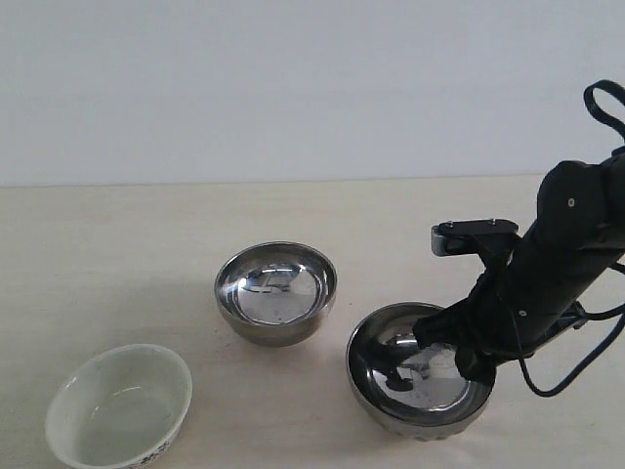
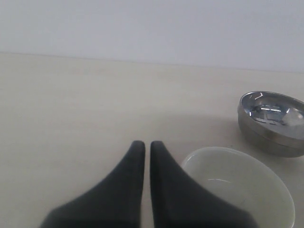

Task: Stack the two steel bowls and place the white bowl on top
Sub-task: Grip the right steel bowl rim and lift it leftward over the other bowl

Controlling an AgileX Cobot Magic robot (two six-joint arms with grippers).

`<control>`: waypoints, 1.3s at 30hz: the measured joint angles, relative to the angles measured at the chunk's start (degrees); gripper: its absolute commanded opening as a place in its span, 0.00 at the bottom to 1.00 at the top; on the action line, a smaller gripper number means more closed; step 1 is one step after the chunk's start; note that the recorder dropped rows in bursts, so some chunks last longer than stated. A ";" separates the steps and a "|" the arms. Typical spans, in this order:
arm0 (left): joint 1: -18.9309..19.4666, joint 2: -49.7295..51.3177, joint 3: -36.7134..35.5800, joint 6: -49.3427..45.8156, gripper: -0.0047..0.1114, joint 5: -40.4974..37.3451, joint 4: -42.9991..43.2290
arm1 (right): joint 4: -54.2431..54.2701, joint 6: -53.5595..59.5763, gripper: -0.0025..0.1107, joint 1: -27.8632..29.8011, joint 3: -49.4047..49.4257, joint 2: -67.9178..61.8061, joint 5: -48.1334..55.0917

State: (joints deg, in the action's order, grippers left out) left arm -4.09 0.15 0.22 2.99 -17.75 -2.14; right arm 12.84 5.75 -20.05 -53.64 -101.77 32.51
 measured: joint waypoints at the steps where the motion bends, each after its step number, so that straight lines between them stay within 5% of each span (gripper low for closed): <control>1: 0.00 0.00 0.00 0.00 0.07 0.00 0.00 | -0.11 0.00 0.02 0.00 -0.03 0.22 0.31; 39: 0.00 0.00 0.00 0.00 0.07 0.00 0.00 | 3.43 0.70 0.02 0.00 -8.11 9.01 9.67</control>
State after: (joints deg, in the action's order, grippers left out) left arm -4.09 0.15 0.22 2.99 -17.75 -2.14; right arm 16.26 6.46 -20.05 -61.75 -92.76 42.17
